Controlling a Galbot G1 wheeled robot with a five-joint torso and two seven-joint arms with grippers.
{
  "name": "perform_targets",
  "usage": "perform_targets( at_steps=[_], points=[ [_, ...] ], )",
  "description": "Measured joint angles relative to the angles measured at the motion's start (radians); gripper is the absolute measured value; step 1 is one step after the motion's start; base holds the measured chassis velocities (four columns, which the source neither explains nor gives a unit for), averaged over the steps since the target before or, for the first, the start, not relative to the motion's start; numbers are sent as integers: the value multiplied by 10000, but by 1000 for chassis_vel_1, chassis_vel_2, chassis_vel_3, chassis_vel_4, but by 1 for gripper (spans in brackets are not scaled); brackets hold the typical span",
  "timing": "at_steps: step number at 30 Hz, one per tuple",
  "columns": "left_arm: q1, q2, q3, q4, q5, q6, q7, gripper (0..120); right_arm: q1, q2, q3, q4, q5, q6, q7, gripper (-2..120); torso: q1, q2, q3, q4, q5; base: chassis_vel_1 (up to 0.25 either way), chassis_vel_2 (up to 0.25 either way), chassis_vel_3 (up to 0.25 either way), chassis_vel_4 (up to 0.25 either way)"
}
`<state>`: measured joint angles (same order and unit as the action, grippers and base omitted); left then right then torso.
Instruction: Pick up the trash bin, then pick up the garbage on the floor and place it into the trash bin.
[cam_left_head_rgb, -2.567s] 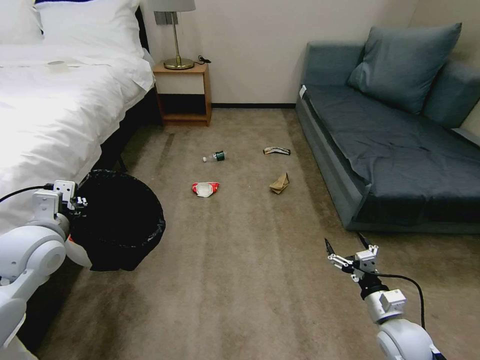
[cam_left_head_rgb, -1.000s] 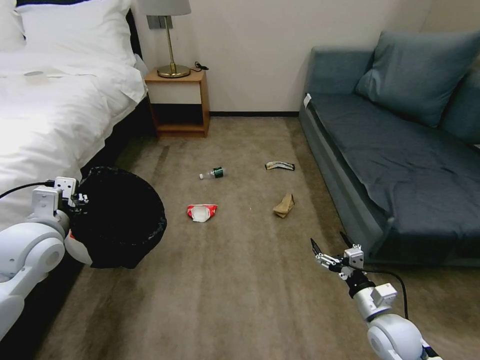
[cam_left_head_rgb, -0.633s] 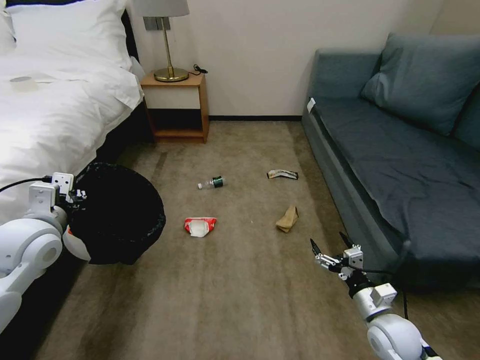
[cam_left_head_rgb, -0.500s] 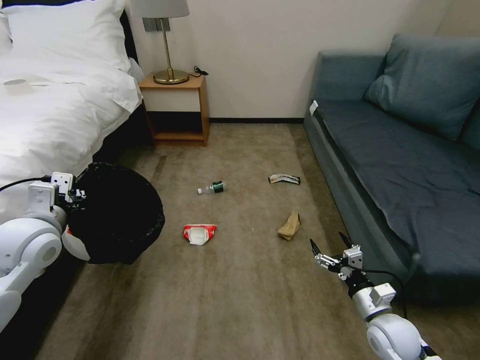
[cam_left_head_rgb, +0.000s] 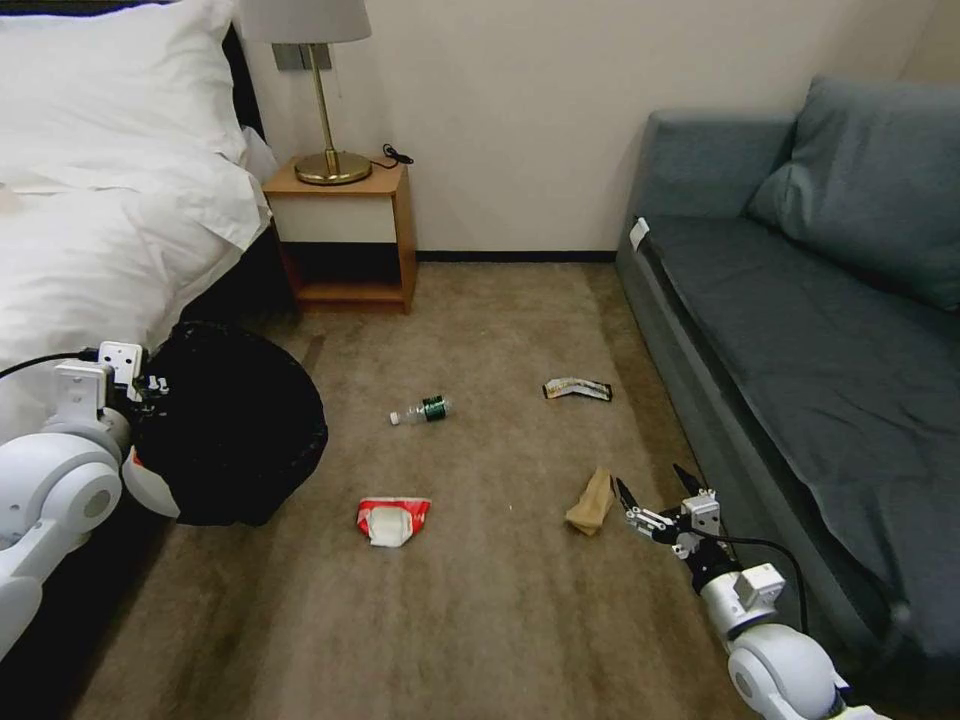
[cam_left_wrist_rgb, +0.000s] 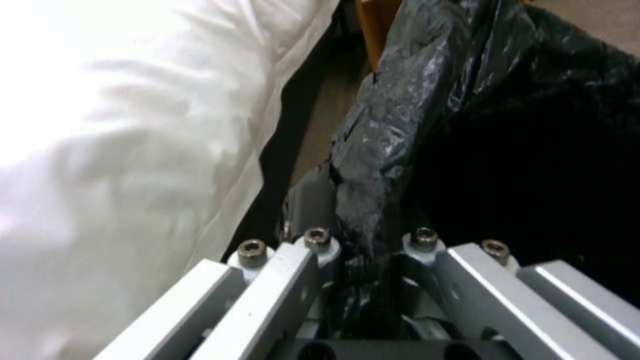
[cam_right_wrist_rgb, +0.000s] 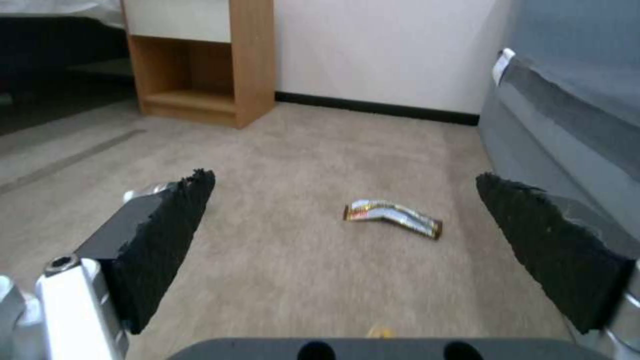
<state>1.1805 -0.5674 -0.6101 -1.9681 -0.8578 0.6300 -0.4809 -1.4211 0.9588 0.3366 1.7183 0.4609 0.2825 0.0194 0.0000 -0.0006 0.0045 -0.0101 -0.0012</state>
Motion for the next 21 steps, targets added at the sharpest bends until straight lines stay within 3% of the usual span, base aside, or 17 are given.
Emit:
perform_targets(
  at_steps=[8, 21],
  points=[
    [-74, 134, -20, 0, -141, -15, -7, 4, -3, 1, -107, -101, -396, -43, 186, 100, 2, 0, 4, -3, 1, -169, 180, 164, -164],
    [115, 280, -361, -161, -256, -29, 60, 4, 88, -257, -822, -22, -704, -703, 929, 100, 1, 0, -1, -2, 1, -1, 4, 3, -4]
  ],
)
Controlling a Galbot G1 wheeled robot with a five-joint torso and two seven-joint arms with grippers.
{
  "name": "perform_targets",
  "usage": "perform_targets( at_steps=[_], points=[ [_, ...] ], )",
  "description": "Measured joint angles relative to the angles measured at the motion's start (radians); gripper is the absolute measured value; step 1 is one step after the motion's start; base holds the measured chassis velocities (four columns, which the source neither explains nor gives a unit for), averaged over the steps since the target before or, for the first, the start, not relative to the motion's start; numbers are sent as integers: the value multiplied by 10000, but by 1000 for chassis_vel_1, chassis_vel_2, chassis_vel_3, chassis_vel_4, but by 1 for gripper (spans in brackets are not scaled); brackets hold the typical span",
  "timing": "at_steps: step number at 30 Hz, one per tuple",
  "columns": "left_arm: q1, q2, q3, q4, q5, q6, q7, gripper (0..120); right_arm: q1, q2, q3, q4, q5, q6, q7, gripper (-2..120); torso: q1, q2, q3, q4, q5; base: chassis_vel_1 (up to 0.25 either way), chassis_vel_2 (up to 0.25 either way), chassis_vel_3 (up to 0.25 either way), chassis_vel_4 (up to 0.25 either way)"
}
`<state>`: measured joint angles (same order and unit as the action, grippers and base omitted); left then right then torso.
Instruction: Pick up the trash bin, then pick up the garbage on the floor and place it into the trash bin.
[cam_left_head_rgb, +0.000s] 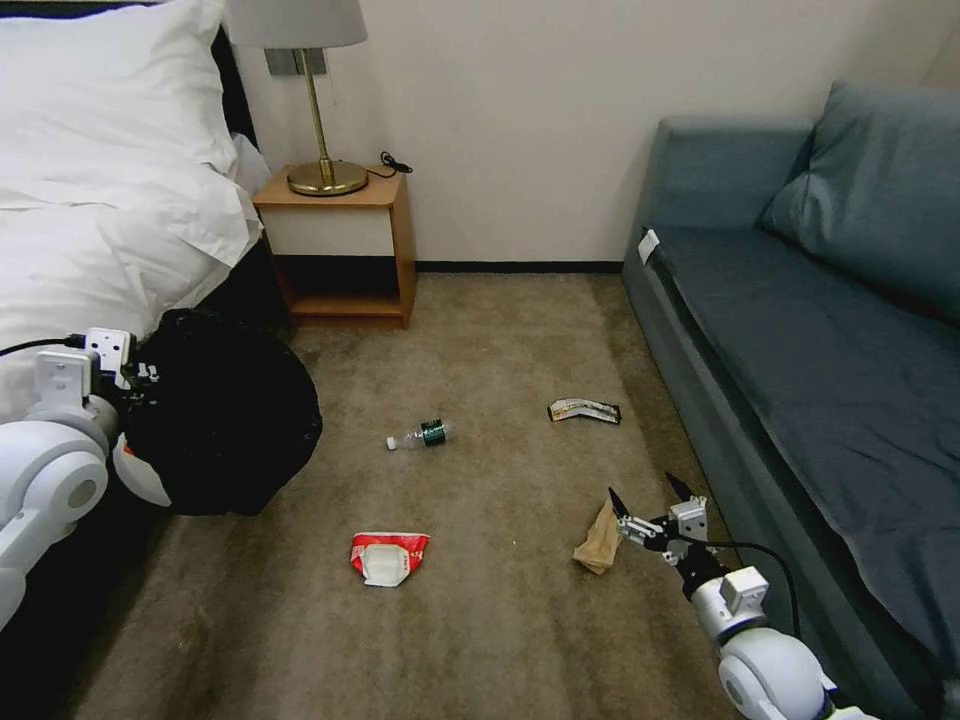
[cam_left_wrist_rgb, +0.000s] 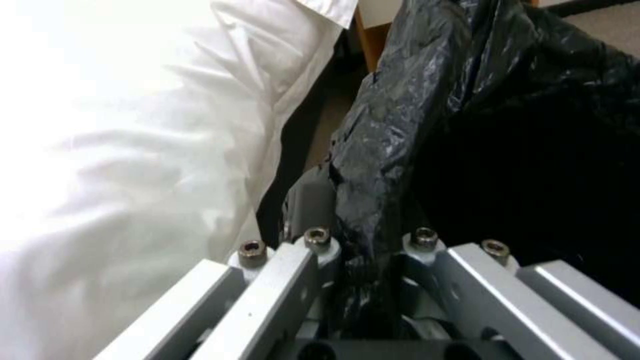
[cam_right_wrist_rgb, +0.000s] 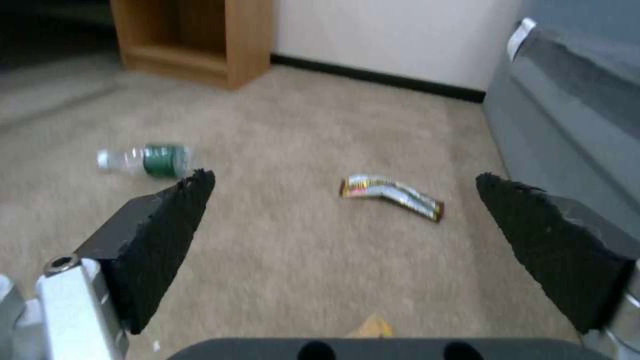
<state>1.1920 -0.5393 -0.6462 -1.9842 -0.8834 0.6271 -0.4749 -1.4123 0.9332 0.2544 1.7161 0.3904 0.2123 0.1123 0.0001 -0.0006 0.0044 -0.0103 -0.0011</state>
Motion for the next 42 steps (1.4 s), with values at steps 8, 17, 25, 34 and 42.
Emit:
perform_targets(
  at_steps=[8, 17, 25, 34, 42],
  points=[
    [207, -177, 26, -54, 211, -29, 69, 4, 492, -176, -1221, -880, 2, -307, 417, 100, 0, 0, 1, -2, 0, 0, 0, 0, 0],
    [811, -369, -181, -397, 258, -115, -1, 4, 1509, 291, -2814, -2097, 368, -606, 628, 100, -1, 0, 1, 1, 0, 0, 0, 0, 0],
    [863, -378, -160, -450, 278, -194, -23, 4, 1996, 469, -3226, -2935, 179, -411, 549, 100, 0, 0, 1, -3, 0, 0, 0, 0, 0],
    [903, -287, -190, -580, 245, -214, -46, 4, 3047, 471, -3427, -3671, 577, -523, 547, 100, 0, 0, 1, 0, -1, 0, 0, 0, 0],
    [828, -136, -214, -582, 143, -240, 15, 4, 4009, 958, -3831, -5067, 887, -657, 483, 100, 0, 0, 2, 0, 0, 0, 0, 0, 0]
  ],
)
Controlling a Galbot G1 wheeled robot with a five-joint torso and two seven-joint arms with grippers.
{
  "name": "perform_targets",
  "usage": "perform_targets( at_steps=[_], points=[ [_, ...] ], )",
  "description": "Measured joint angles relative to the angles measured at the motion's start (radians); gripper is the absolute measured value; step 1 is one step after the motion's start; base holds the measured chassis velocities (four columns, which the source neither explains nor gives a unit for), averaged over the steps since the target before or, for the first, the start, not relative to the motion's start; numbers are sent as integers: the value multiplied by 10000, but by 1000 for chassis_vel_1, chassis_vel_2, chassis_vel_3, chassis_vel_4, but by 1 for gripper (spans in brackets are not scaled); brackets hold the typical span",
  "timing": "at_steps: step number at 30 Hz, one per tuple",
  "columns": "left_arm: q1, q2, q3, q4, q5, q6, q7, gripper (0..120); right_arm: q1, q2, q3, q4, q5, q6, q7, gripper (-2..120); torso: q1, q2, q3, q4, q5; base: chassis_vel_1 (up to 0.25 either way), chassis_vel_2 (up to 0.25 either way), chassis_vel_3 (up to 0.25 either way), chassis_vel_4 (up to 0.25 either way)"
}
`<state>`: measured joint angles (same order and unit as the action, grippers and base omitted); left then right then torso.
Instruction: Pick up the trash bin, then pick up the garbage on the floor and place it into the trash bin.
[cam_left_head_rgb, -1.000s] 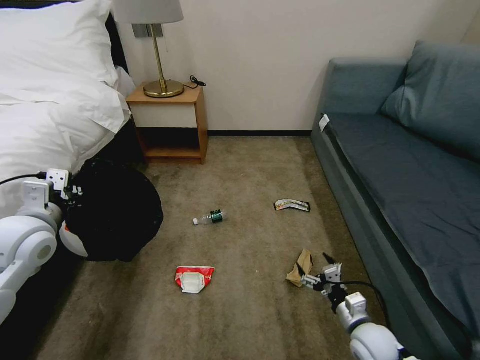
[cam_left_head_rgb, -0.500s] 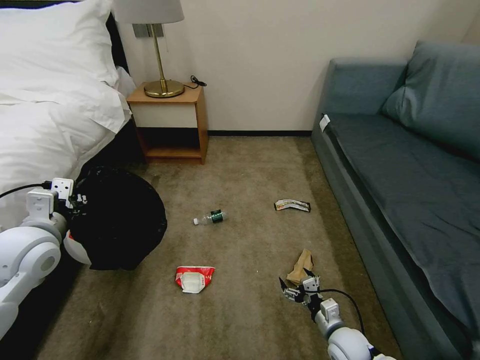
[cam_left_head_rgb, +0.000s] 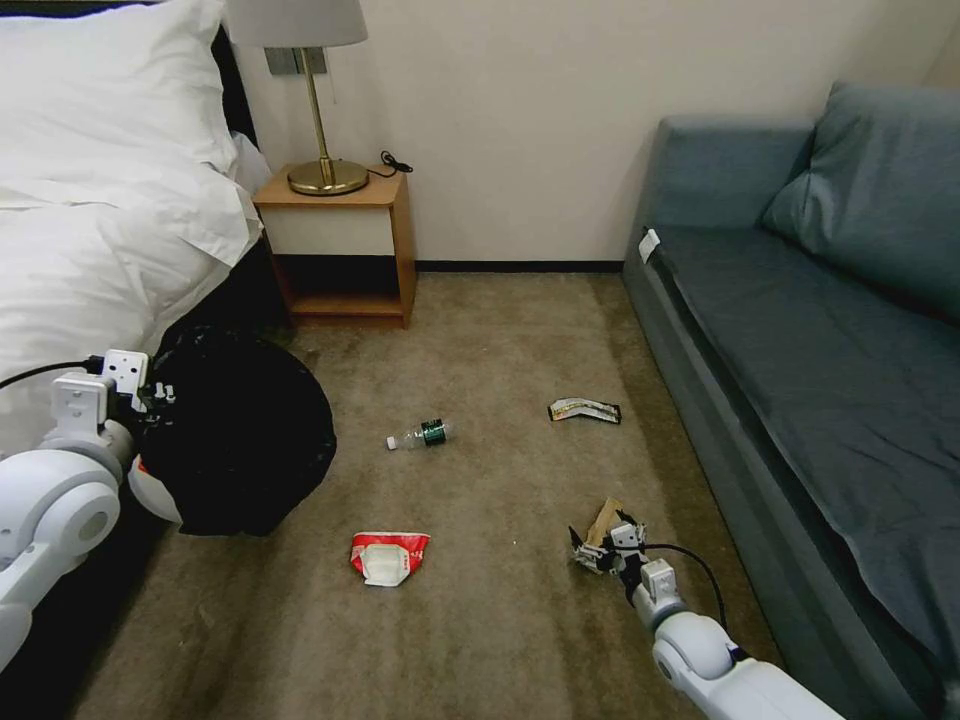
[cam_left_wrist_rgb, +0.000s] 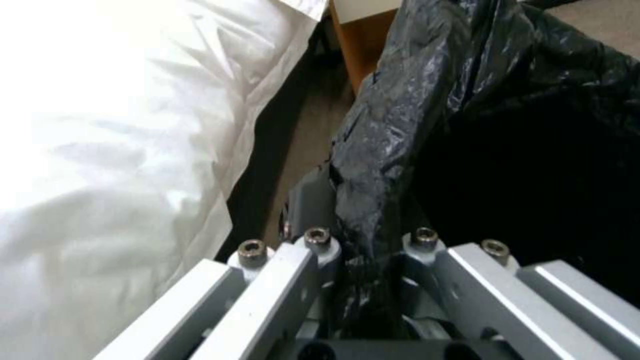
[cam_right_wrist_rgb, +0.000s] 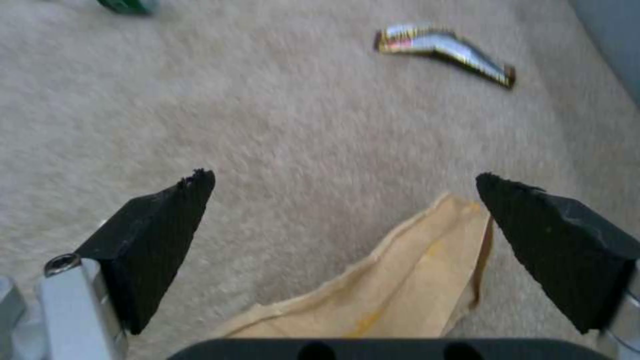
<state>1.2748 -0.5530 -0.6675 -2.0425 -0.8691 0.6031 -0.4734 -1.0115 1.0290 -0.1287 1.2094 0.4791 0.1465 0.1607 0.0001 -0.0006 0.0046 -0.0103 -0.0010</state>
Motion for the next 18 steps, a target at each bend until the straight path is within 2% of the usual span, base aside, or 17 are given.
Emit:
perform_targets(
  at_steps=[9, 18],
  points=[
    [-178, 264, 6, 12, -142, -52, 125, 4, 384, 267, 131, -1147, 176, -216, 48, 100, 0, 0, 0, -3, 0, 0, 0, 0, 0],
    [-272, 253, 127, 116, -121, -117, 265, 4, 581, 789, 146, -1956, 172, -139, -167, 100, 0, 0, 0, -3, -2, 0, 0, 0, 0]
  ],
)
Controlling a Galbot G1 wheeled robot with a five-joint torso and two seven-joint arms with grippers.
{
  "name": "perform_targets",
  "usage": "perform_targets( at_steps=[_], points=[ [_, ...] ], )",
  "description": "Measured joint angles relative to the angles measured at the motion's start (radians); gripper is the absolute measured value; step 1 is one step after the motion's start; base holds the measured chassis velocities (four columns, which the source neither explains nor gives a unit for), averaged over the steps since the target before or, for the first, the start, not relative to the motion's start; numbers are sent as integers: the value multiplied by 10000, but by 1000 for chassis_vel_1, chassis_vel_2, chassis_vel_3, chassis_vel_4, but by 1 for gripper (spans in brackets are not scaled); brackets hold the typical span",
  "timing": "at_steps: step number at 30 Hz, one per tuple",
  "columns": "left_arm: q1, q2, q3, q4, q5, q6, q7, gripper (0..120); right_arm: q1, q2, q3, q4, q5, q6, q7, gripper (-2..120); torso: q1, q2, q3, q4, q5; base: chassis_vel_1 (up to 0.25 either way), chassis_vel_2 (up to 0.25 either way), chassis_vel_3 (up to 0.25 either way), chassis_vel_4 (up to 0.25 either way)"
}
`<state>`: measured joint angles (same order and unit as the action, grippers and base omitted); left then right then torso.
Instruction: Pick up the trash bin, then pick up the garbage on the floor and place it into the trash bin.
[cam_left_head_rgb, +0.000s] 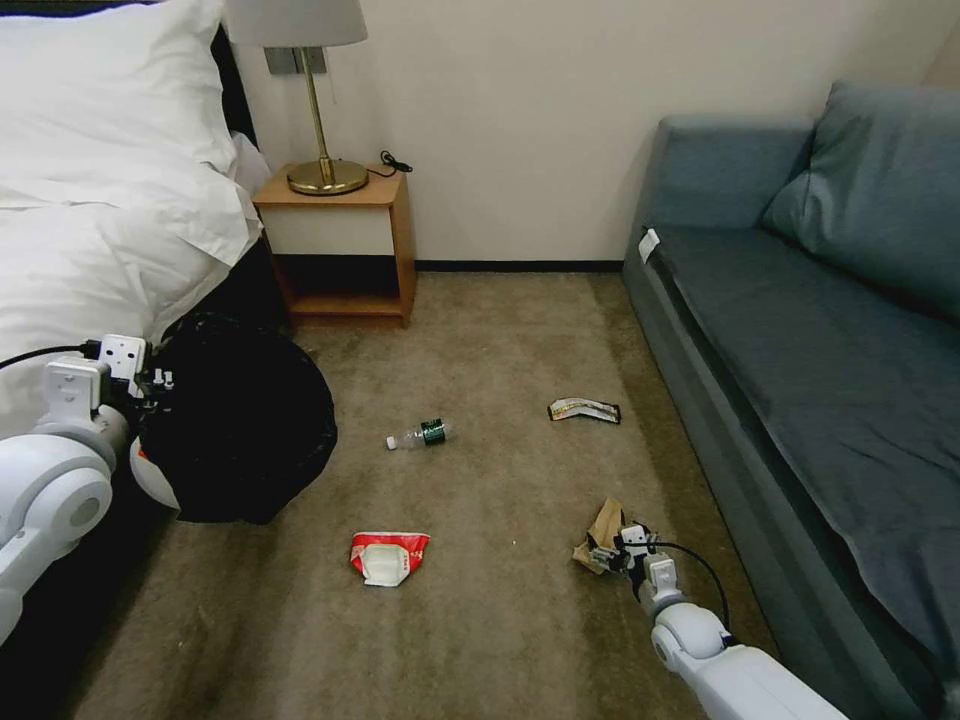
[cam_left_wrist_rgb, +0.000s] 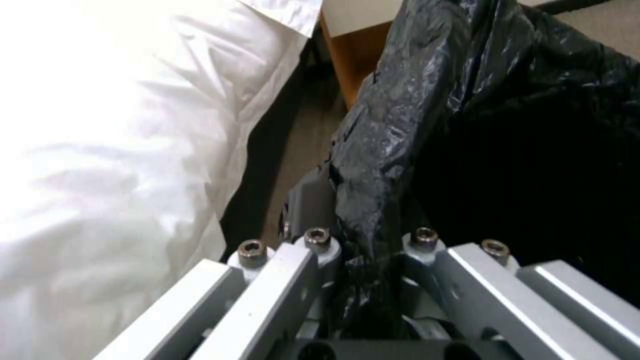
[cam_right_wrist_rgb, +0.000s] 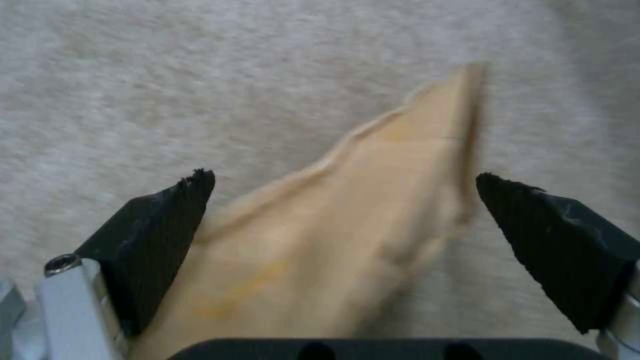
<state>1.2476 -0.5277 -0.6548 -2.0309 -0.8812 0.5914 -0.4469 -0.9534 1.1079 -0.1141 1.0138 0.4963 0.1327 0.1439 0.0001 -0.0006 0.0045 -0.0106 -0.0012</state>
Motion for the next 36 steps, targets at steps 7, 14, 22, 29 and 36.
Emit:
perform_targets(
  at_steps=[7, 14, 22, 29, 36],
  points=[
    [147, -62, 85, -36, 117, -32, 78, 4, 248, 720, -35, -693, -64, 131, -289, 100, 0, 0, 0, 5, 1, 0, 0, 0, 0],
    [-90, 221, 82, -122, -59, -72, 152, 4, 283, 823, 157, -1106, -47, 278, -678, 92, -1, 0, 0, 1, 1, 0, 0, 0, 0],
    [-376, 356, 40, 91, -171, -208, 385, 4, 388, 970, 319, -1599, -23, 482, -1004, 64, 0, 0, -2, 2, 1, 0, 0, 0, 0],
    [-455, 189, 157, 266, -77, -291, 518, 4, 525, 1065, 247, -1756, 65, 538, -1058, 42, -1, 0, -2, 2, 0, 0, 0, 0, 0],
    [-507, -55, 291, 327, 52, -338, 589, 4, 494, 872, 181, -1513, 178, 526, -1061, 13, -1, 0, 0, 1, 3, 0, 0, 0, 0]
  ],
)
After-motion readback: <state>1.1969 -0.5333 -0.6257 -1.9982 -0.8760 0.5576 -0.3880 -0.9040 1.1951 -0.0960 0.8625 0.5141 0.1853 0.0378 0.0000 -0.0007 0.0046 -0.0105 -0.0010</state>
